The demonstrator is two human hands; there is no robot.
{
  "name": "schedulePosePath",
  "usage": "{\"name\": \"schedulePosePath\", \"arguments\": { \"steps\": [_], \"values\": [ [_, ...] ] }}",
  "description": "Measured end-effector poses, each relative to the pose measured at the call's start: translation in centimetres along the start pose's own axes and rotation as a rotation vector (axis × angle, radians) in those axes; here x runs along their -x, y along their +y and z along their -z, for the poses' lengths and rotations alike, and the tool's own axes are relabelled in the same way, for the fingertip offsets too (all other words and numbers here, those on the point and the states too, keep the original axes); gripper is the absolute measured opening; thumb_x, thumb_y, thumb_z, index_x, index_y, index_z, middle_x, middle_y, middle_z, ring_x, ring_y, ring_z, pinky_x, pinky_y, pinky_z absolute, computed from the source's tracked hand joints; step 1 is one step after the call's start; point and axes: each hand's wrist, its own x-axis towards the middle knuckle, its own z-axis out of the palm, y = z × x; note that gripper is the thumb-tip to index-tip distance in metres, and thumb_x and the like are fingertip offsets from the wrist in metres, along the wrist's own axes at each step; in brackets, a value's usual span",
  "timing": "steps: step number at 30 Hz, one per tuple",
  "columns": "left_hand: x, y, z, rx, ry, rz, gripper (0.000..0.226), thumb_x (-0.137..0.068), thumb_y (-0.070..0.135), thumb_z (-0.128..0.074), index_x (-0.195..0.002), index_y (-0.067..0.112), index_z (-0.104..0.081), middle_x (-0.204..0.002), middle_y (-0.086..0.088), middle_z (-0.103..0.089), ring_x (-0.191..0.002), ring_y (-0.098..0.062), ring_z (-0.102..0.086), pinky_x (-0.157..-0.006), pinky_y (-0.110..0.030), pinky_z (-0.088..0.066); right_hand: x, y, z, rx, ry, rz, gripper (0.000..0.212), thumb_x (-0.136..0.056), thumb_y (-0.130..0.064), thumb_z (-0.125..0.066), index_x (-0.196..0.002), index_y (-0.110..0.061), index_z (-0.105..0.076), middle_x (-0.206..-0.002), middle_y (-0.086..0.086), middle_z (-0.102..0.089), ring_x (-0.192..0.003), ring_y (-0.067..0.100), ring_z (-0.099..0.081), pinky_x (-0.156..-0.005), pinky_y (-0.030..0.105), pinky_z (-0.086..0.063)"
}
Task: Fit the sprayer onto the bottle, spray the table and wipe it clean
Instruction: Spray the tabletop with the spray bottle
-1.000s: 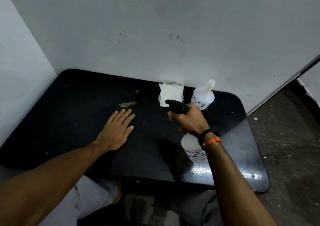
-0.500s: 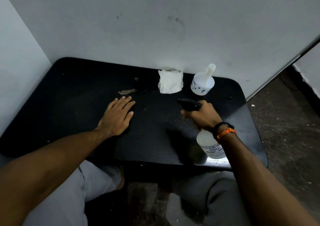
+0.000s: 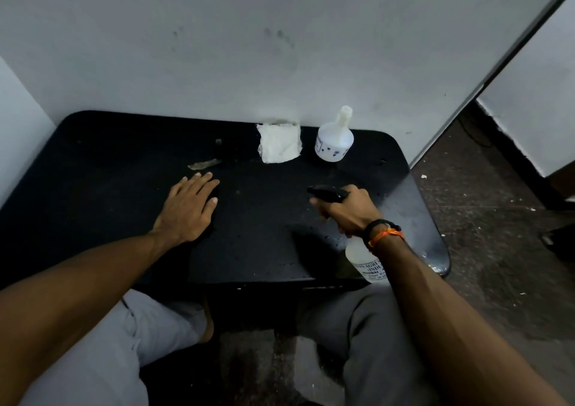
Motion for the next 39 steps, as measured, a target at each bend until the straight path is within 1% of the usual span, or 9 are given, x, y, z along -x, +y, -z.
{"name": "schedulePosePath", "arguments": {
  "steps": [6, 10, 14, 19, 22, 26, 29, 33, 39],
  "values": [
    [-0.1, 0.1, 0.0, 0.007, 0.004, 0.008, 0.05, -0.105, 0.03, -0.041, -0.152, 0.014, -0.039, -0.162, -0.006, -0.033, -0.151, -0.024, -0.026, -0.124, -0.045, -0.016, -0.8, 0.8, 0.5, 0.029, 0.073, -0.106, 0.049, -0.08, -0.052, -0.075, -0.102, -0.01, -0.067, -0.091, 0.009, -0.073, -0.073, 0.025, -0.068, -0.064, 0.036, -0.06],
    [-0.1, -0.1, -0.1, 0.005, 0.002, 0.007, 0.051, -0.105, 0.031, -0.04, -0.153, 0.015, -0.038, -0.163, -0.006, -0.031, -0.152, -0.024, -0.025, -0.124, -0.045, -0.016, -0.9, 1.4, 0.9, 0.0, 0.104, -0.115, 0.054, -0.079, -0.055, -0.075, -0.105, -0.009, -0.068, -0.093, 0.01, -0.074, -0.077, 0.023, -0.07, -0.072, 0.038, -0.062],
    [-0.2, -0.3, -0.3, 0.003, -0.011, 0.007, 0.052, -0.106, 0.031, -0.036, -0.156, 0.016, -0.032, -0.165, -0.004, -0.025, -0.153, -0.022, -0.021, -0.125, -0.043, -0.013, -1.0, 1.0, 0.8, -0.046, 0.084, -0.089, 0.049, -0.082, -0.054, -0.074, -0.108, -0.012, -0.07, -0.082, 0.007, -0.076, -0.063, 0.017, -0.066, -0.066, 0.037, -0.061],
    [-0.2, -0.4, -0.4, 0.0, -0.014, 0.014, 0.052, -0.107, 0.03, -0.034, -0.157, 0.017, -0.03, -0.165, -0.003, -0.024, -0.154, -0.02, -0.019, -0.126, -0.042, -0.011, -1.5, 0.0, 0.6, 0.013, 0.112, -0.016, 0.051, -0.081, -0.051, -0.075, -0.119, -0.018, -0.069, -0.094, 0.01, -0.072, -0.081, 0.023, -0.069, -0.076, 0.039, -0.062],
    [-0.2, -0.3, -0.4, 0.003, -0.013, 0.018, 0.051, -0.107, 0.029, -0.035, -0.156, 0.017, -0.031, -0.165, -0.003, -0.025, -0.154, -0.02, -0.019, -0.125, -0.041, -0.011, -1.4, -0.2, 0.5, 0.046, 0.108, 0.016, 0.045, -0.081, -0.052, -0.075, -0.108, -0.015, -0.072, -0.09, 0.01, -0.072, -0.082, 0.024, -0.069, -0.074, 0.036, -0.061],
    [-0.1, -0.3, -0.4, -0.001, 0.014, 0.008, 0.05, -0.107, 0.026, -0.037, -0.155, 0.015, -0.034, -0.164, -0.004, -0.028, -0.153, -0.021, -0.023, -0.125, -0.041, -0.013, -0.8, -0.4, 0.1, 0.051, 0.039, 0.107, 0.034, -0.083, -0.054, -0.072, -0.087, -0.02, -0.077, -0.072, 0.003, -0.072, -0.074, 0.02, -0.07, -0.071, 0.035, -0.059],
    [0.0, -0.5, -0.5, -0.001, 0.011, 0.002, 0.05, -0.106, 0.026, -0.038, -0.155, 0.015, -0.035, -0.164, -0.004, -0.029, -0.153, -0.021, -0.024, -0.124, -0.042, -0.014, -0.3, -0.7, -0.1, 0.068, -0.024, 0.167, 0.037, -0.084, -0.052, -0.073, -0.064, -0.021, -0.07, -0.065, -0.001, -0.071, -0.066, 0.013, -0.067, -0.068, 0.031, -0.055],
    [0.0, -0.6, -0.5, -0.005, 0.009, -0.004, 0.049, -0.106, 0.026, -0.039, -0.154, 0.015, -0.036, -0.163, -0.004, -0.031, -0.152, -0.022, -0.025, -0.124, -0.043, -0.015, 0.3, -0.9, -0.2, 0.146, -0.129, 0.209, 0.031, -0.081, -0.046, -0.077, -0.056, -0.035, -0.061, -0.067, 0.001, -0.07, -0.069, 0.019, -0.067, -0.065, 0.033, -0.053],
    [0.1, -0.3, -0.2, -0.001, 0.004, 0.01, 0.05, -0.106, 0.026, -0.037, -0.155, 0.015, -0.035, -0.164, -0.003, -0.028, -0.153, -0.021, -0.022, -0.125, -0.042, -0.013, 0.7, 0.8, 0.1, 0.277, -0.211, 0.169, 0.037, -0.075, -0.043, -0.08, -0.05, -0.027, -0.058, -0.06, -0.006, -0.061, -0.057, 0.008, -0.057, -0.053, 0.026, -0.04]
  ]
}}
